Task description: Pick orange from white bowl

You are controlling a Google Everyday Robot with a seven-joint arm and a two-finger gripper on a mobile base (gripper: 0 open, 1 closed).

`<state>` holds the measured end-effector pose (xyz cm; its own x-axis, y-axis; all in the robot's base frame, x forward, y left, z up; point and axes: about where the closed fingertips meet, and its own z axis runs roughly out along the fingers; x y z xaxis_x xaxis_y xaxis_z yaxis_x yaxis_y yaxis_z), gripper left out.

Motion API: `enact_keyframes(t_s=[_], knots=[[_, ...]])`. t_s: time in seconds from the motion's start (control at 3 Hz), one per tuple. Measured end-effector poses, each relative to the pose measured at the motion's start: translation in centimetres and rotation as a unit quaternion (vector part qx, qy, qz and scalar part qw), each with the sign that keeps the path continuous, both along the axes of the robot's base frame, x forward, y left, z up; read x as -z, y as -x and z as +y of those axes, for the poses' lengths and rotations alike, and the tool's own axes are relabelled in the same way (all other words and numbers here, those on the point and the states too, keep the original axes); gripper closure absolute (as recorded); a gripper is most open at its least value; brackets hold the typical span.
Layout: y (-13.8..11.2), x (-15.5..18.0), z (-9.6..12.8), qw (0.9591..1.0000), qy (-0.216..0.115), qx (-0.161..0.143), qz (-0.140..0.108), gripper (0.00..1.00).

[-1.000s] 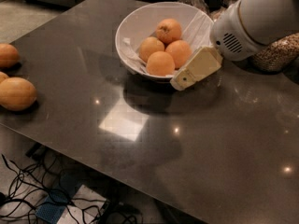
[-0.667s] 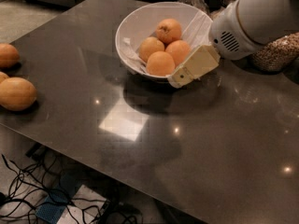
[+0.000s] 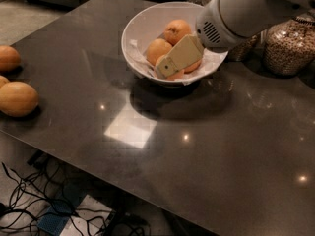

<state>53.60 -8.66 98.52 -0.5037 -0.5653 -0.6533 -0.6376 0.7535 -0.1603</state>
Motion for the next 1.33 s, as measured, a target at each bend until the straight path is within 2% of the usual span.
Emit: enact_keyframes(t_s=[0.67, 1.0, 1.33], knots=[[-4.9, 1.3, 2.5, 0.9978, -0.024, 0.061, 0.009, 0.00], [-4.9, 1.3, 2.5, 0.9978, -0.024, 0.061, 0.009, 0.00], [-5.4, 1.4, 2.6, 0.9960, -0.032, 0.083, 0.003, 0.00]])
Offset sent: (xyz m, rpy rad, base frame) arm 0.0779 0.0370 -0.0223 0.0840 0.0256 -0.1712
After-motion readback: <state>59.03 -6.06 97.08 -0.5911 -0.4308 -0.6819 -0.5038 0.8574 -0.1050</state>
